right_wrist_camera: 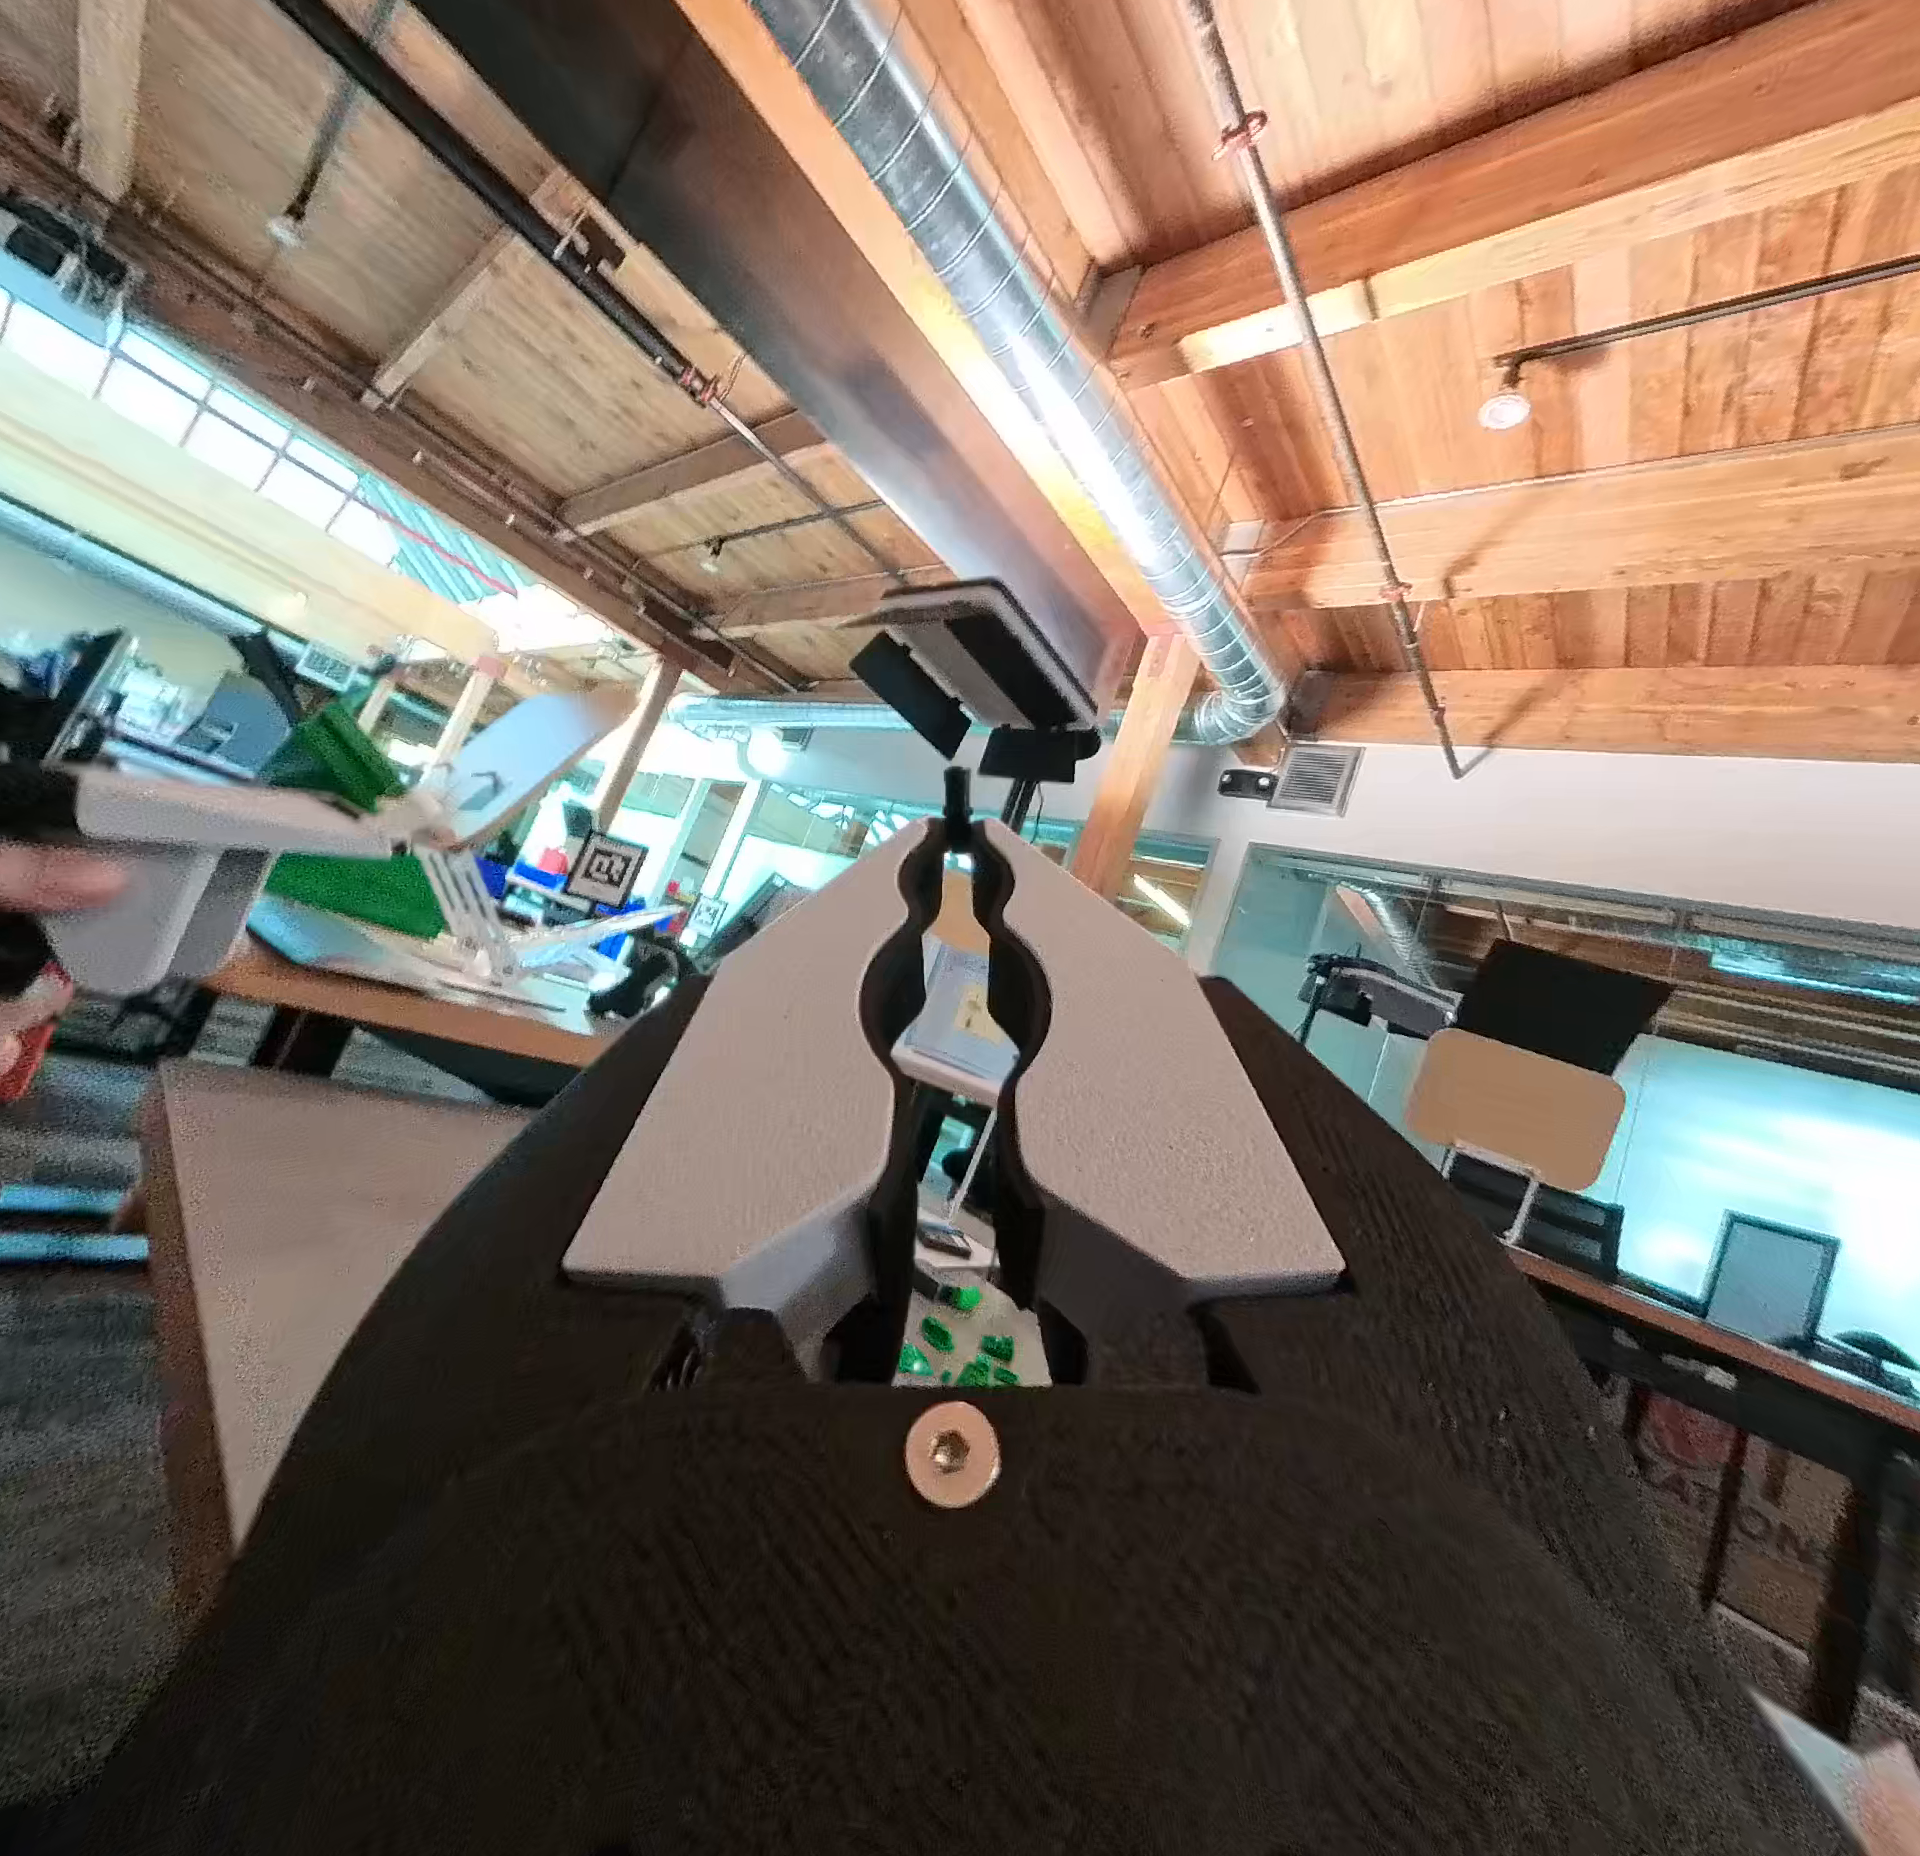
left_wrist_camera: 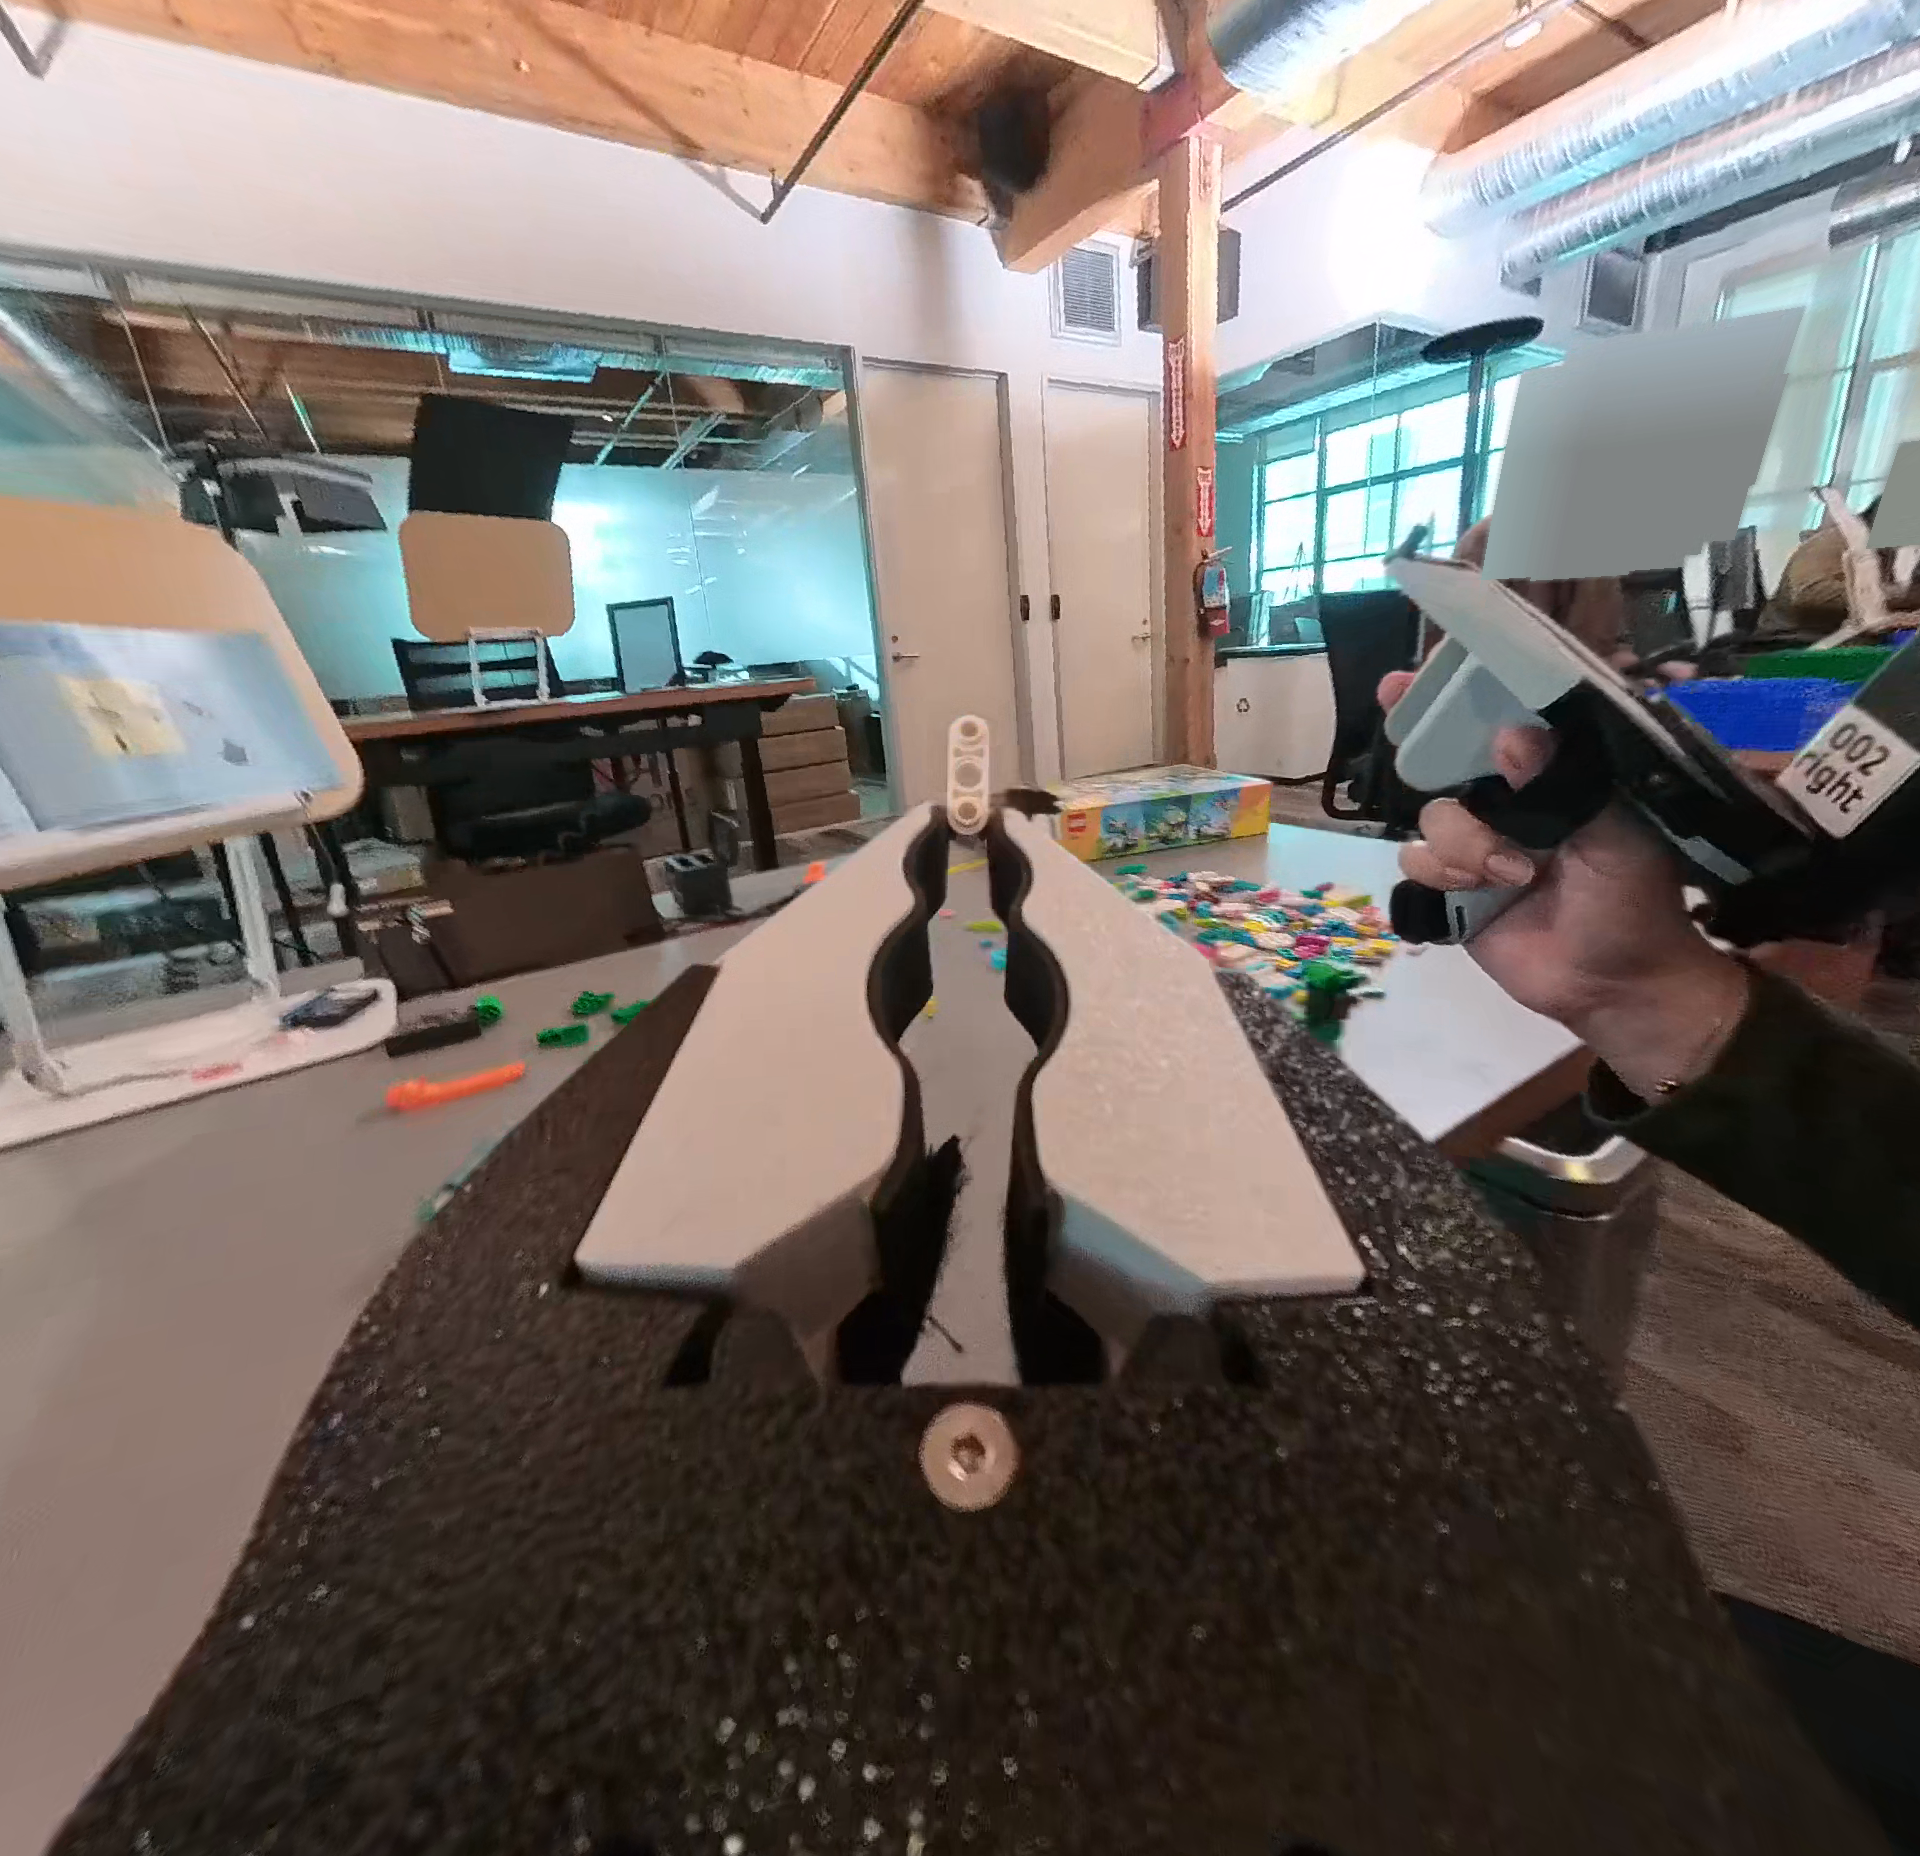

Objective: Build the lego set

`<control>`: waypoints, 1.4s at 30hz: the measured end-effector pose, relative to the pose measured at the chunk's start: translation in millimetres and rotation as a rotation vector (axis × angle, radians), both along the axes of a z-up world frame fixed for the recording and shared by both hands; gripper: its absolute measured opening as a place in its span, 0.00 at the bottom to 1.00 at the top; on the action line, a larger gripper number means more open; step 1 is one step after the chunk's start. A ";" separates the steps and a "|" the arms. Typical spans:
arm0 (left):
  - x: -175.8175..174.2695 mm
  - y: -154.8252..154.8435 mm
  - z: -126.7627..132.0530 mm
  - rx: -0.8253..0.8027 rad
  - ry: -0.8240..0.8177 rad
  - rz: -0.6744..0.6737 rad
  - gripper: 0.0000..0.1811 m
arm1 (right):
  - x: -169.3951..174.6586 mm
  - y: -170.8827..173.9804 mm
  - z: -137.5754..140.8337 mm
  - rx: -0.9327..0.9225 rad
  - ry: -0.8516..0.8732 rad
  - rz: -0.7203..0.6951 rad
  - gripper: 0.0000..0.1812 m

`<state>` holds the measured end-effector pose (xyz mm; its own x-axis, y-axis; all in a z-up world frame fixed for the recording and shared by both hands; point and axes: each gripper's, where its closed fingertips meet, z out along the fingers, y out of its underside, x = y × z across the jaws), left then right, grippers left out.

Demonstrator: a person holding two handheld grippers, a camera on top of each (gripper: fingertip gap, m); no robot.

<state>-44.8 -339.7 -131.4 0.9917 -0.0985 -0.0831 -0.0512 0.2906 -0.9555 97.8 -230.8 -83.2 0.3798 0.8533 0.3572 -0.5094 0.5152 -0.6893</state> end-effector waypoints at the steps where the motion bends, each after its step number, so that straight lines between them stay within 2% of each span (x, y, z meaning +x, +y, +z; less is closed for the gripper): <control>1: -6.1 3.5 2.8 0.001 0.019 0.014 0.03 | -10.3 5.9 -0.9 0.013 -0.027 0.000 0.02; 4: -30.4 14.9 0.8 -0.034 0.068 0.059 0.03 | -50.1 27.2 -10.8 0.049 -0.164 0.005 0.02; 8: -71.6 32.9 -9.1 -0.094 0.068 0.106 0.03 | -104.3 50.4 -44.7 0.073 -0.414 0.055 0.02; 11: -93.4 53.9 -12.8 -0.120 0.069 0.106 0.03 | -115.6 73.3 -54.5 0.156 -0.439 -0.036 0.02; 13: -100.3 72.9 -12.5 -0.131 0.093 0.093 0.03 | -124.7 85.6 -65.3 0.133 -0.530 -0.010 0.02; 17: -108.8 123.6 -8.4 -0.129 0.163 0.063 0.03 | -153.3 112.6 -114.7 0.068 -0.942 0.132 0.02; 18: -109.8 138.3 -9.2 -0.131 0.182 0.054 0.03 | -156.8 126.0 -119.7 0.121 -0.982 0.097 0.02; 20: -103.3 167.7 -18.6 -0.171 0.174 -0.021 0.03 | -157.0 163.2 -138.0 0.186 -1.152 0.017 0.02; 22: -90.8 193.0 -27.6 -0.175 0.166 -0.102 0.03 | -148.2 191.7 -162.7 0.126 -1.378 0.054 0.02; 25: -81.8 233.1 -43.8 -0.159 0.246 -0.102 0.03 | -127.5 222.3 -197.5 0.019 -1.665 0.141 0.02; 28: -79.4 273.5 -54.0 -0.091 0.325 -0.067 0.03 | -122.5 259.1 -220.2 0.028 -1.768 0.086 0.02; 31: -82.6 301.5 -65.1 -0.025 0.327 -0.031 0.03 | -119.7 269.0 -239.3 -0.020 -1.822 0.136 0.02; 33: -78.4 305.4 -71.5 -0.027 0.265 -0.071 0.03 | -116.4 272.7 -249.1 -0.026 -1.855 0.139 0.02; 37: -73.6 291.4 -83.5 -0.048 0.340 -0.125 0.03 | -112.6 271.9 -255.7 -0.040 -1.892 0.151 0.02; 42: -77.1 291.4 -84.4 -0.122 0.232 -0.184 0.02 | -108.9 273.8 -257.4 -0.049 -1.946 0.120 0.02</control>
